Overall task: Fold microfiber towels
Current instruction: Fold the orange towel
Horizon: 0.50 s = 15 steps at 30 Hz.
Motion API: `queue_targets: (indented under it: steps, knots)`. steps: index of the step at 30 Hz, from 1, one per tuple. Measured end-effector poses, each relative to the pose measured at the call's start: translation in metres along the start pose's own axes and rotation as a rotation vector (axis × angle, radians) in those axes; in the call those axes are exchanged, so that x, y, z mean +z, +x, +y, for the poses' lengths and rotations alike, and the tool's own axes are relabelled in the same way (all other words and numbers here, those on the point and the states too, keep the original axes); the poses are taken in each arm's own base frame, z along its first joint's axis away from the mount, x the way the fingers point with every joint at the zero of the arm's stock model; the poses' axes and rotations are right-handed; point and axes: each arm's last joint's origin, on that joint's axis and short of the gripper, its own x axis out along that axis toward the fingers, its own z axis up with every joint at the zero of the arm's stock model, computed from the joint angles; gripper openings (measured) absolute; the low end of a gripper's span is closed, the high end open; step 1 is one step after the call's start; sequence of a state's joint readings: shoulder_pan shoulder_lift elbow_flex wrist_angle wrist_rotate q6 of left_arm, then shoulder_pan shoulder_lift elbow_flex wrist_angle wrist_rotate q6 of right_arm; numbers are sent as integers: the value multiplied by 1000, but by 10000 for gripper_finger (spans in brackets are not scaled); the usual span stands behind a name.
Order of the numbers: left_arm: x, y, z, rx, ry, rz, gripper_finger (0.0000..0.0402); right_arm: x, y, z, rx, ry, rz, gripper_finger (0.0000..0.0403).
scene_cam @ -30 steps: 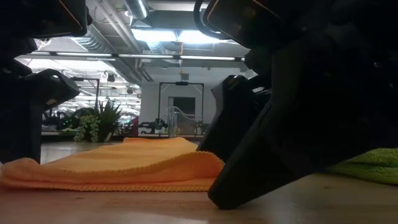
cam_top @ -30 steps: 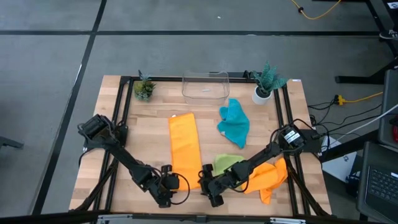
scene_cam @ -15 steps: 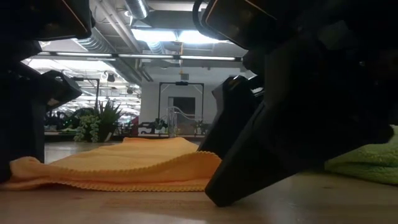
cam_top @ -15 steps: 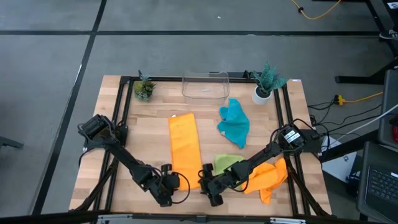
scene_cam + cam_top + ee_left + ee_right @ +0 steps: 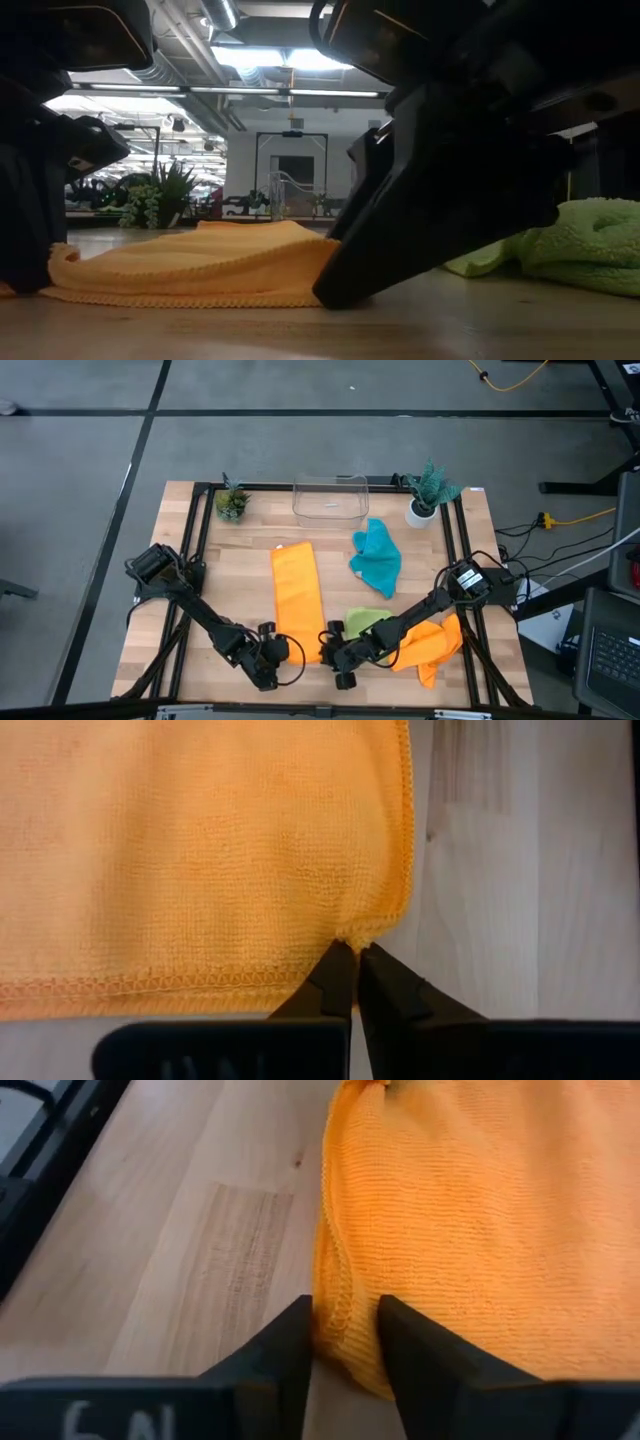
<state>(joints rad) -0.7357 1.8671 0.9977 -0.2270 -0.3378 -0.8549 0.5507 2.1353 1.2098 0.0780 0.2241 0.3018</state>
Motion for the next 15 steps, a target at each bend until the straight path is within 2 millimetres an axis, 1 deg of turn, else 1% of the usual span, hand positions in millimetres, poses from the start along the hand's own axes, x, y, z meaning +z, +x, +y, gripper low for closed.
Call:
queue_targets:
  steps: [3, 7, 8, 15]
  knots:
    - [0, 0, 0, 0, -39, 1, 1, 0, 0, 0, -4, 49, 0, 87]
    - [0, 0, 0, -3, -82, 3, 1, 0, -1, 0, 1, 131, 1, 22]
    - [0, 0, 0, -6, -88, 3, 1, 0, -1, 0, 5, 138, 1, 14]
    - [2, 1, -4, -51, -136, -12, 0, 4, -6, 1, 19, 204, -2, 7]
